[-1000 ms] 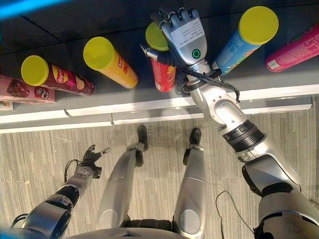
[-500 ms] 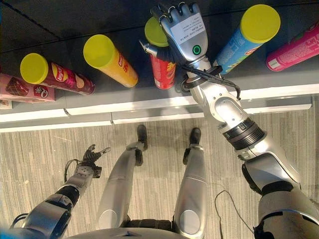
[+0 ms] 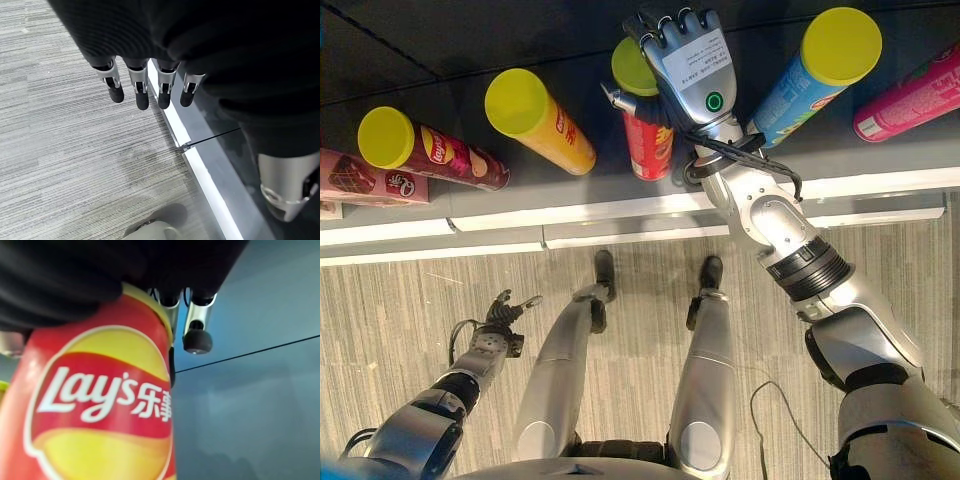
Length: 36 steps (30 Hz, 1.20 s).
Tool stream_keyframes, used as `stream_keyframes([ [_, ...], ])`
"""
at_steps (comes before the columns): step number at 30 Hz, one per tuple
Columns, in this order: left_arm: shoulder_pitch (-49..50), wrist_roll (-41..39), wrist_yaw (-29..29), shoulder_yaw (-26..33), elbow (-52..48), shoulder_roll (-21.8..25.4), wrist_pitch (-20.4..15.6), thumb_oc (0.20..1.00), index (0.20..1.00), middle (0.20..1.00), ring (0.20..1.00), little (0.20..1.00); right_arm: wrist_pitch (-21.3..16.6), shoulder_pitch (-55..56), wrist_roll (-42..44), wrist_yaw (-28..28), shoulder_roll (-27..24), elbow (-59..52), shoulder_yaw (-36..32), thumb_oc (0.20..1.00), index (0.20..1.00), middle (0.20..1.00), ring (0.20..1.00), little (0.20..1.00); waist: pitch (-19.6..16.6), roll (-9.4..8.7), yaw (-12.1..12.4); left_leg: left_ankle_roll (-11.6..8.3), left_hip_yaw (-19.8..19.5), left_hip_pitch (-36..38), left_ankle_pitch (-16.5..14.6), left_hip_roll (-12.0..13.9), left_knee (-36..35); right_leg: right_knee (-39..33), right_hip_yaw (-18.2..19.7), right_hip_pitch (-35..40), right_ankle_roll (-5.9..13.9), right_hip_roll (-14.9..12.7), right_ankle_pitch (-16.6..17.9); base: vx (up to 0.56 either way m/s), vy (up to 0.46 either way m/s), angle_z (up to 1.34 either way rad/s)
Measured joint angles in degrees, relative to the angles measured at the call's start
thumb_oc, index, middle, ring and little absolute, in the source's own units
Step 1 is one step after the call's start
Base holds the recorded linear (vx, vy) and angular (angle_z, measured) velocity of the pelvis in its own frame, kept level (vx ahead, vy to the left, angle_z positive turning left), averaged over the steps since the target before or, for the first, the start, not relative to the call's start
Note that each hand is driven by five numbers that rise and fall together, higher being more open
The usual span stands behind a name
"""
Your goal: Put the goods on the table back onto the shelves and tidy them up.
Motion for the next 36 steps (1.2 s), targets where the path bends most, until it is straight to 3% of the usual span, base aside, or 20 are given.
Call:
stream_keyframes([
  [36, -0.7, 0.0, 0.2, 0.0, 0.0, 0.0, 0.6, 1.0, 1.0, 1.0, 1.0, 1.0, 1.4, -2.3, 0.0, -0.1, 0.5, 1.5, 0.0, 0.2, 0.2, 0.2, 0.2, 0.2, 0.0, -0.66, 0.0, 0.18, 0.0, -1.6, -0.3, 0.2, 1.7, 1.0, 0.2, -1.3, -0.01, 0.0, 0.0, 0.0, 0.0, 0.0],
])
